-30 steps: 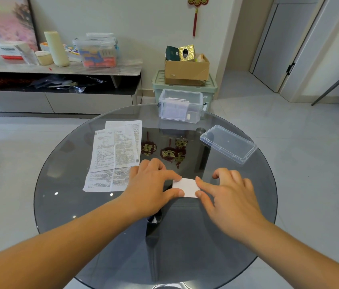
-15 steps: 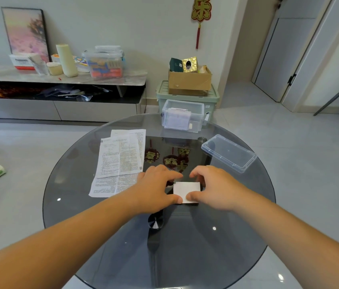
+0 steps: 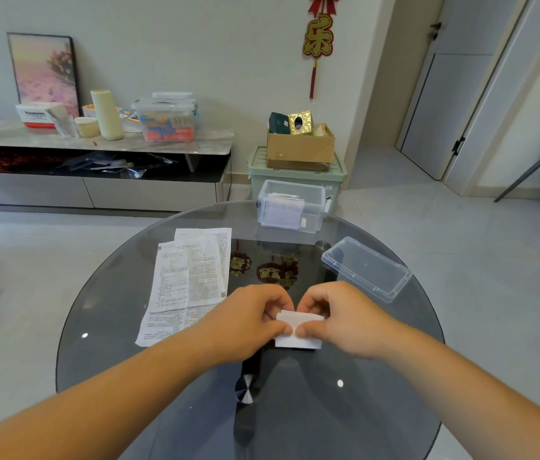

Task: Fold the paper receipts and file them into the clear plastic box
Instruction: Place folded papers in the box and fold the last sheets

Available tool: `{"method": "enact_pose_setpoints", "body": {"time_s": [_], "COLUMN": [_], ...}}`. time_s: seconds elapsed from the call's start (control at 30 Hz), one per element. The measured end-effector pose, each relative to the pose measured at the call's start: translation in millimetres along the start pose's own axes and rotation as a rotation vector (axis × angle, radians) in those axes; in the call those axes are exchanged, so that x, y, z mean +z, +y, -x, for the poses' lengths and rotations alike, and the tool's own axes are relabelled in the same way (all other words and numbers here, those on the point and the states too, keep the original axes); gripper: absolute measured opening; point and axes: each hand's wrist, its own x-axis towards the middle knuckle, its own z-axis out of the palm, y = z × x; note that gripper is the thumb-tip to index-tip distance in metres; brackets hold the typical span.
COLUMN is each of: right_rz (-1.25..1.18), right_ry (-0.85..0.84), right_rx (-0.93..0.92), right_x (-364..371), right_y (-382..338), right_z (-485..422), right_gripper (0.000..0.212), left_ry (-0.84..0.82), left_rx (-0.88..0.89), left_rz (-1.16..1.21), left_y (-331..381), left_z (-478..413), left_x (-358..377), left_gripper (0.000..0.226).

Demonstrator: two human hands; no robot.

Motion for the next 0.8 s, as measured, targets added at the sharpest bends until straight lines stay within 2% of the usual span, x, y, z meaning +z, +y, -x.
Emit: {"method": "enact_pose_setpoints", "body": {"time_s": [0.17,0.3,0.33,0.4,0.47,0.53,0.67,0.8], "right_rz": [0.072,0.114,0.118,0.120,0.052,-0.042,-0.034,0.048], "right_ry": [0.170,0.292,0.310,0.381,0.500,0.588,0.600,0.549], "right_rx": [-0.094,-0.116,-0.116,-0.108,-0.088,-0.051,-0.039,-0.052], "right_x": [-28.7,-58.5,-67.4,-84.6,-102.4,-115.8,-120.8,-113.9], "right_y": [-9.9,-16.7,-16.3,-13.2,-5.9,2.5,18.4,27.4], "right_z": [-29.0,-79.5,-96.2,-125.0,-156.0,-183.9,-227.8,-254.0], "right_gripper": [0.008,0.008,0.008,0.008,0.008,0.009,0.014,0.012], "left_ry": [0.136,0.270,0.307,0.345,0.320,0.224,0.020,-0.044], "left_rx": [0.046,0.124,0.145,0.157,0.133,0.134,0.213,0.215], "left_rz": [-0.057,-0.170,-0.188,-0.237,-0.399,-0.628,-0.914,-0.949], "left_y": [5.7,5.4,2.4,-4.5,-14.5,-24.0,-38.1,-45.4], "left_z": [-38.9,-92.1,-109.1,-138.8,-169.8,-195.5,-229.6,-249.4], "left_x": [-29.5,-58.4,-66.6,-80.0,-91.8,-97.9,-91.6,-84.1], "left_gripper": [0.022,0.010,0.012,0.033,0.060,0.074,0.081,0.083]}}
